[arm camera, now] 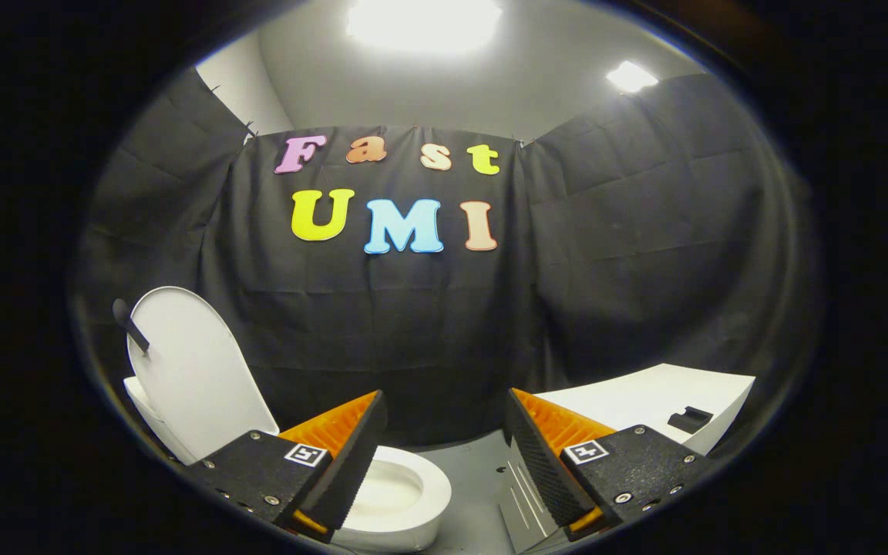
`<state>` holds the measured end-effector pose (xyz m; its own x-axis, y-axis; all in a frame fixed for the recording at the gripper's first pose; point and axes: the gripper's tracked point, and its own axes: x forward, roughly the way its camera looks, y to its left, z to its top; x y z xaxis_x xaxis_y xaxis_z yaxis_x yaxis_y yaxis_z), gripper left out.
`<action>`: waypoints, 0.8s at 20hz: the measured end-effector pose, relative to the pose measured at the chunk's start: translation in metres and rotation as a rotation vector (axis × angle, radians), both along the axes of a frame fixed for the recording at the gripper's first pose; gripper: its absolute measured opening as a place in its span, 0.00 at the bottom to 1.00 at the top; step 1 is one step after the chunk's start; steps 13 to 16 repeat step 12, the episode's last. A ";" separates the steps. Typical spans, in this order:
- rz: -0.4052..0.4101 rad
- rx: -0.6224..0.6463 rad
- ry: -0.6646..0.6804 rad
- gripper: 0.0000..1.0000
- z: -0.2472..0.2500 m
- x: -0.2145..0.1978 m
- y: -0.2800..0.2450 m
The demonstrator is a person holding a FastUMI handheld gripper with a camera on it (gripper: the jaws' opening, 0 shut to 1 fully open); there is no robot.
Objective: Open the toilet lid.
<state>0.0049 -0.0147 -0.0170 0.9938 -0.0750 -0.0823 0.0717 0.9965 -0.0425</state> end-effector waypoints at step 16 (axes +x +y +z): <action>-0.016 -0.009 -0.028 0.96 0.000 0.004 0.003</action>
